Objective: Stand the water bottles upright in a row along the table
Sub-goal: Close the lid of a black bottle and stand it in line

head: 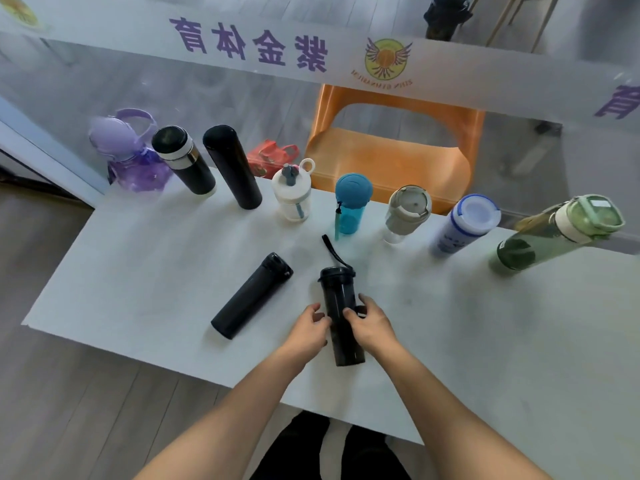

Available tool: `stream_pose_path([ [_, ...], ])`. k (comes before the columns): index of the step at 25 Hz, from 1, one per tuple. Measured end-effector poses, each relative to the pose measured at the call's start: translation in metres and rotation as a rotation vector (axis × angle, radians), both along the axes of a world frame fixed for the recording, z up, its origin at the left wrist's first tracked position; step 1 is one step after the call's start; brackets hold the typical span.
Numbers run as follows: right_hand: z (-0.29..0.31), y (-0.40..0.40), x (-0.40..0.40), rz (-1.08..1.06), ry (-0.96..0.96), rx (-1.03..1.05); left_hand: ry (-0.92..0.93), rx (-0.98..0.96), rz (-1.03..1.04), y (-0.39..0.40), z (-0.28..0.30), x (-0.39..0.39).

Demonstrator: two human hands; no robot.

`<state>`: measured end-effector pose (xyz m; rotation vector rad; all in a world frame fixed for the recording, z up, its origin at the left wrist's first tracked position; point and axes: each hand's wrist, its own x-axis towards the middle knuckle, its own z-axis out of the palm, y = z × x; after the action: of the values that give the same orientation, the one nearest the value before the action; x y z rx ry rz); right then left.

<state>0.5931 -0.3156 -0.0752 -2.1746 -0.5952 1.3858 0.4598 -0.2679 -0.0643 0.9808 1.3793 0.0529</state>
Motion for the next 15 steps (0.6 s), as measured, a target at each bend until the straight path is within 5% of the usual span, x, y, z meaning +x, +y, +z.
stream_pose_path([
  [15, 0.073, -0.083, 0.080, -0.585, 0.021, 0.326, -0.274, 0.183, -0.194, -0.034, 0.057, 0.100],
])
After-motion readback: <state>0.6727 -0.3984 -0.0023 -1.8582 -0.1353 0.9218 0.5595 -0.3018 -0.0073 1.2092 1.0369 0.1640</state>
